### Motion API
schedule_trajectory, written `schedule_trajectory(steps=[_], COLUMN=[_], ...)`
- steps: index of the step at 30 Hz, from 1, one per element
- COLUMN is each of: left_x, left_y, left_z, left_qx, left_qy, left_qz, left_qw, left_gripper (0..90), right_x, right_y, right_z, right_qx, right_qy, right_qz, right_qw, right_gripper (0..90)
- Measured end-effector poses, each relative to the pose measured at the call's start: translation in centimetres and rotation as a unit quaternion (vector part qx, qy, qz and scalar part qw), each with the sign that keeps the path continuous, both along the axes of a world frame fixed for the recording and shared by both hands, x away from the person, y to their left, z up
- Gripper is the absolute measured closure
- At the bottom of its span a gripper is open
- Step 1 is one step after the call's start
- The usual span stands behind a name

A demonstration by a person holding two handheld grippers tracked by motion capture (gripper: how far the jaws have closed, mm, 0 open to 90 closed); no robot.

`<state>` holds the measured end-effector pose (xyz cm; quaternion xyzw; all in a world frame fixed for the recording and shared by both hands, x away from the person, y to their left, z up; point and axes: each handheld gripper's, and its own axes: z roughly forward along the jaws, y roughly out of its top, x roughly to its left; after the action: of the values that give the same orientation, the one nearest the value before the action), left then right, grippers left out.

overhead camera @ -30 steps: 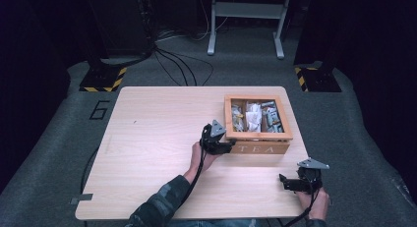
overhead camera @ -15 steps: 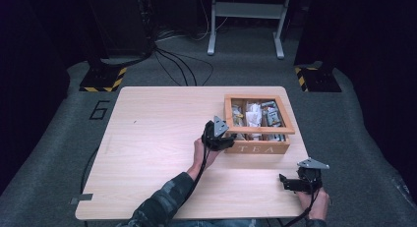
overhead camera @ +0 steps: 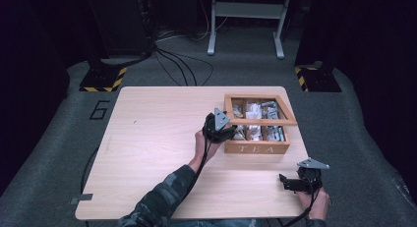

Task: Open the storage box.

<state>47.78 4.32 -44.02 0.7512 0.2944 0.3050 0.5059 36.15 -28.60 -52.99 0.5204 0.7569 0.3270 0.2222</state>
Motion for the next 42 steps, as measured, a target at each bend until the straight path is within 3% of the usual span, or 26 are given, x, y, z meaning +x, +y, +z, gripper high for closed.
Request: schedule_trajectory(steps=[10, 14, 21, 32, 42], left_x=[0.8, 1.1, 1.7, 2.5, 3.8], left_y=[0.3, 0.2, 0.2, 0.5, 0.5], left_z=[1.6, 2.4, 3.4, 4.5, 6.2], left_qx=[0.004, 0.022, 0.040, 0.051, 0.059], left_qy=[-0.023, -0.044, -0.054, -0.047, -0.024], left_qz=[0.003, 0.002, 0.000, -0.007, -0.015], left_qw=[0.9997, 0.9988, 0.9978, 0.9976, 0.9979], left_gripper=[52.7, 54.6, 59.1, 61.7, 62.3], right_x=[0.0, 0.0, 0.0, 0.0, 0.0], right_y=[0.0, 0.0, 0.0, 0.0, 0.0], right_z=[0.0, 0.0, 0.0, 0.0, 0.0], right_qx=[-0.001, -0.001, 0.001, 0.002, 0.002], right_qy=[-0.001, -0.001, 0.001, 0.000, -0.001], right_qz=[0.001, 0.001, 0.001, 0.001, 0.001], right_qw=[1.0000, 1.0000, 1.0000, 1.0000, 1.0000], right_gripper=[3.2, 3.2, 3.3, 3.5, 3.5])
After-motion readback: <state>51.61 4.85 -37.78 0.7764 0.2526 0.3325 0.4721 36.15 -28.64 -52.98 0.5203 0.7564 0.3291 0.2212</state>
